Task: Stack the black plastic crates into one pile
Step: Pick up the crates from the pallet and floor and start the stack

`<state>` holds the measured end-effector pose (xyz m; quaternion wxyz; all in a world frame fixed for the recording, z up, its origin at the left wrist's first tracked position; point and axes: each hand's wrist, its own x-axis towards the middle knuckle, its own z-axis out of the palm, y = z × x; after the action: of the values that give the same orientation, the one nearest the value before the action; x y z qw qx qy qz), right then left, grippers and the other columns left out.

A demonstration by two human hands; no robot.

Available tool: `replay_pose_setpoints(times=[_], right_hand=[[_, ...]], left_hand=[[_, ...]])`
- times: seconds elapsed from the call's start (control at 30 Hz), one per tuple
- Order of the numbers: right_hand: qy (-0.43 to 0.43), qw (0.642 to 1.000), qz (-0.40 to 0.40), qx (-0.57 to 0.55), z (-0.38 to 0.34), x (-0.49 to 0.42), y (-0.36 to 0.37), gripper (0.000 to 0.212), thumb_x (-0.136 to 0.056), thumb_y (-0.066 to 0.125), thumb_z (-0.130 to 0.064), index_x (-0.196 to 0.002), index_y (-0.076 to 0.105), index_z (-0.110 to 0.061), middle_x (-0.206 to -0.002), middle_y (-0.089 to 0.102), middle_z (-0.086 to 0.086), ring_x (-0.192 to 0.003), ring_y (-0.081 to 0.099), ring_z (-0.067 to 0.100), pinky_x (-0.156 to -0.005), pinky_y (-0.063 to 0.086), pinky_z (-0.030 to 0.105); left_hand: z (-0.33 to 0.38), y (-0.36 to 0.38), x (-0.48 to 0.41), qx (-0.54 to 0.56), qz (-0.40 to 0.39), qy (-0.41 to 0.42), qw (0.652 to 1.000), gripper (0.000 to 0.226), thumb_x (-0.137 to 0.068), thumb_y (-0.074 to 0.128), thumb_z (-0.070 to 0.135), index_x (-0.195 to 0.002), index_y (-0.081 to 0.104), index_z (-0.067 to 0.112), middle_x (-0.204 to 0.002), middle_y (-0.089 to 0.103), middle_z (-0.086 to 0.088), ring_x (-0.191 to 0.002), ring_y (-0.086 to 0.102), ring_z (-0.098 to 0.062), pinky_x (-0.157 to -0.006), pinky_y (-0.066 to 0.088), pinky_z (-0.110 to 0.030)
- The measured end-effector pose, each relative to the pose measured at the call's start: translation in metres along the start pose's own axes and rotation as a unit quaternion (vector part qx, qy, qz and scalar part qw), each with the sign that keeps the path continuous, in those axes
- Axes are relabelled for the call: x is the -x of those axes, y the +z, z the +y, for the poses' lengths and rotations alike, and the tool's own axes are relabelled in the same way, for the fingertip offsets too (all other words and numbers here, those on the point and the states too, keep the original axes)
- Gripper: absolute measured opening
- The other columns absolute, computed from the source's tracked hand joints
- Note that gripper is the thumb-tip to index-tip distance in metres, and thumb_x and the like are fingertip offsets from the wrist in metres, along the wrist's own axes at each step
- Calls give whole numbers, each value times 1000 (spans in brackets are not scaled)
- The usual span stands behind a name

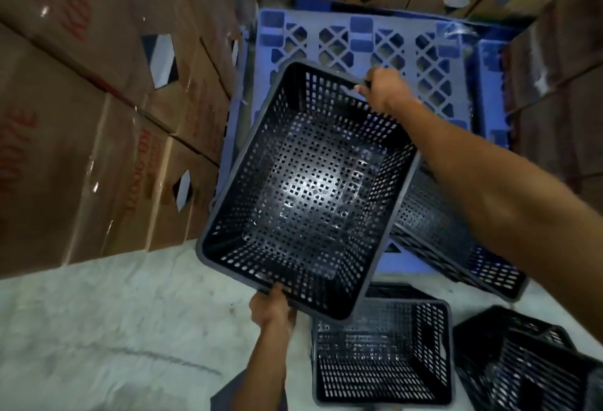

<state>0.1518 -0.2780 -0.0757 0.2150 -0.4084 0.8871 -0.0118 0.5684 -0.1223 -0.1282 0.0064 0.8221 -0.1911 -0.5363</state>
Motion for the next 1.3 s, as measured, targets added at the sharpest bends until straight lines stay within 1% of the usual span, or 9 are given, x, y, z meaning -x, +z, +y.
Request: replay_pose_setpoints(times=[0.07, 0.23, 0.37, 0.47, 0.67, 0.8, 0.93, 1.2, 1.3], right_hand=[[-10, 1000, 7, -17, 24, 47, -8, 32, -103, 45, -35, -88, 46, -7, -66, 40, 8, -71, 44, 30, -67, 38, 42], [18, 991, 43, -122, 91, 190, -16, 44, -99, 51, -38, -76, 50, 0, -72, 51, 26, -75, 59, 39, -62, 41, 38], [41, 978, 108, -174, 141, 316, -4, 38, -97, 57, -33, -67, 41, -17, -68, 46, 11, -82, 63, 41, -65, 32, 30], [80, 966, 146, -198, 184, 406, 19, 37, -98, 54, -38, -97, 54, -1, -75, 54, 12, -81, 62, 40, -63, 35, 34], [100, 948, 225, -202, 249, 593, 91, 34, -100, 47, -38, -109, 55, -6, -85, 69, 19, -81, 64, 41, -61, 37, 37], [126, 947, 209, -208, 280, 694, 142, 39, -101, 47, -34, -126, 56, -6, -96, 71, 25, -89, 66, 45, -70, 48, 43], [155, 949, 200, -189, 305, 749, 189, 32, -101, 48, -32, -120, 58, -9, -85, 71, 26, -74, 67, 43, -60, 48, 40], [183, 960, 171, -127, 348, 762, 301, 43, -100, 45, -37, -123, 60, -4, -80, 72, 27, -64, 68, 42, -54, 51, 41], [187, 959, 173, -121, 363, 743, 342, 38, -100, 49, -34, -121, 60, -5, -83, 73, 26, -66, 69, 43, -55, 50, 40]], left_hand=[[-10, -29, 8, -38, 12, 45, 998, 30, -86, 67, 24, -101, 68, -2, -106, 72, -21, -85, 68, -32, -80, 59, -44], [-34, -93, 46, -126, 74, 154, 977, 37, -83, 65, 30, -92, 71, -6, -97, 73, -24, -90, 69, -39, -82, 57, -48], [-62, -124, 86, -142, 136, 256, 946, 51, -87, 59, 45, -87, 71, -5, -89, 71, -26, -87, 69, -43, -78, 55, -43], [-97, -138, 110, -180, 185, 350, 900, 62, -90, 54, 53, -83, 67, -7, -85, 68, -30, -84, 67, -47, -70, 49, -45], [-201, -162, 132, -277, 260, 533, 756, 64, -97, 41, 50, -73, 59, -6, -71, 63, -34, -67, 63, -48, -56, 41, -43], [-270, -167, 139, -303, 243, 563, 729, 56, -99, 41, 48, -77, 58, -1, -67, 62, -29, -62, 61, -45, -53, 42, -41], [-317, -160, 128, -355, 210, 553, 724, 43, -98, 48, 40, -81, 60, 2, -64, 64, -27, -61, 63, -46, -52, 44, -41], [-377, -113, 36, -433, 151, 528, 715, 42, -97, 49, 41, -87, 65, 3, -66, 68, -23, -60, 66, -41, -51, 47, -37], [-384, -87, -6, -433, 145, 545, 703, 38, -97, 52, 37, -87, 67, 4, -64, 69, -21, -57, 66, -40, -49, 39, -31]])
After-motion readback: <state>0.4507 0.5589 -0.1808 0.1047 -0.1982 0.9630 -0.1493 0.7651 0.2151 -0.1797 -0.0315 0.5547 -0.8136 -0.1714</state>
